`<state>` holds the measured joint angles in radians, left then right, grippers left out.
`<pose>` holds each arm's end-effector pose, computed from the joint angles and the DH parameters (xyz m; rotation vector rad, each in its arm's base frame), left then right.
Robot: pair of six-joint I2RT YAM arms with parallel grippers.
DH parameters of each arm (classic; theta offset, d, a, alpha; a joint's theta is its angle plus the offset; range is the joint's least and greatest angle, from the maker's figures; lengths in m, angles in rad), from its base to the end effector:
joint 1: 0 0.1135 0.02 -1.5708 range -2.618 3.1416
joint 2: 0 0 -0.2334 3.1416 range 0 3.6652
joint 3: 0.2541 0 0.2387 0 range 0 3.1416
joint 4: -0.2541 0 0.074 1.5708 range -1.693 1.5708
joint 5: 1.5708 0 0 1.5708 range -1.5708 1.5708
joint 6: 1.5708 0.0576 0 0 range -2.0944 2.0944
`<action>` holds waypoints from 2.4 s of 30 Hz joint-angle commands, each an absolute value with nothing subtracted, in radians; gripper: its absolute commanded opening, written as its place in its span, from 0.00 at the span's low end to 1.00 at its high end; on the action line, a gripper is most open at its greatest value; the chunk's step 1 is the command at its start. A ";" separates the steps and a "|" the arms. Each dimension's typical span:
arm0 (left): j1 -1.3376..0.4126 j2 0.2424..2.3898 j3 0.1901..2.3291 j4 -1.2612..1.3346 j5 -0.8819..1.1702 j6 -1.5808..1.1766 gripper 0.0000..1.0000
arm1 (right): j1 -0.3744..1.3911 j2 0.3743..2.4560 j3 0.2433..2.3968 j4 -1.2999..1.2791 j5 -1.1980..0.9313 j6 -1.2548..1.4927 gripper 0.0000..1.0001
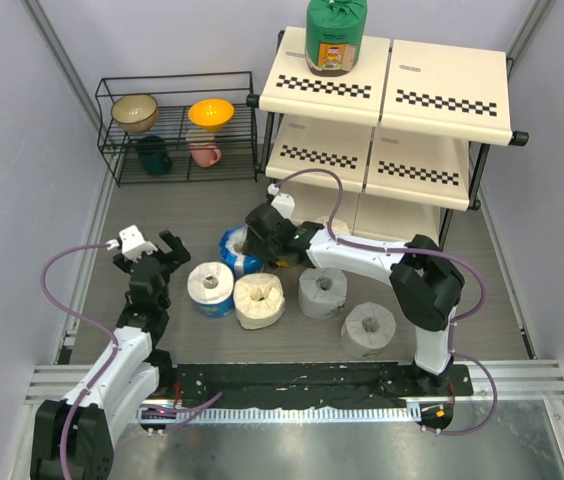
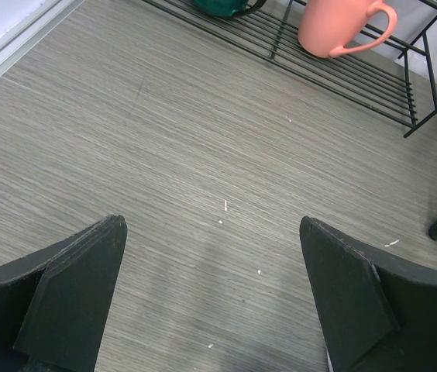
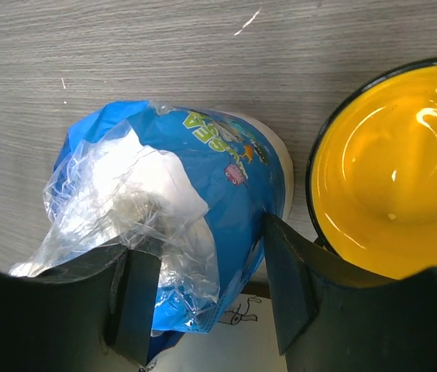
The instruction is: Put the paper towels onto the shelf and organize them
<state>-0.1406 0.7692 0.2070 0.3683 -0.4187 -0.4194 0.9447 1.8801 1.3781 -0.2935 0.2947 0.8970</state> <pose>0.2053 -0.0054 0.1791 -0.5373 1.6633 -0.0399 0.2555 0.3247 0.1850 0.0878 2.3927 0.5622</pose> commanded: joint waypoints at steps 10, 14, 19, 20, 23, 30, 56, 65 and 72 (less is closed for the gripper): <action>-0.138 0.753 0.227 0.399 -0.434 -0.428 1.00 | 0.943 1.904 1.417 -0.336 0.327 0.876 0.25; -0.137 0.750 0.225 0.399 -0.437 -0.430 1.00 | 0.942 1.815 1.391 -0.307 0.359 0.850 0.23; -0.138 0.749 0.225 0.399 -0.439 -0.430 1.00 | 0.942 1.672 1.396 -0.284 0.388 0.776 0.22; -0.137 0.750 0.225 0.399 -0.439 -0.430 1.00 | 0.942 1.630 1.405 -0.284 0.388 0.750 0.22; -0.138 0.752 0.225 0.399 -0.440 -0.430 1.00 | 0.942 1.559 1.425 -0.282 0.385 0.709 0.22; -0.138 0.753 0.226 0.399 -0.440 -0.431 1.00 | 0.942 1.364 1.512 -0.313 0.364 0.625 0.22; -0.137 0.759 0.232 0.391 -0.437 -0.440 1.00 | 0.878 1.434 2.252 -0.094 1.017 -0.204 0.19; -0.138 0.744 0.224 0.391 -0.440 -0.442 1.00 | 0.646 1.517 2.264 -0.103 0.922 -0.100 0.18; -0.137 0.755 0.229 0.390 -0.442 -0.442 1.00 | 0.523 1.566 2.275 -0.184 0.829 -0.005 0.18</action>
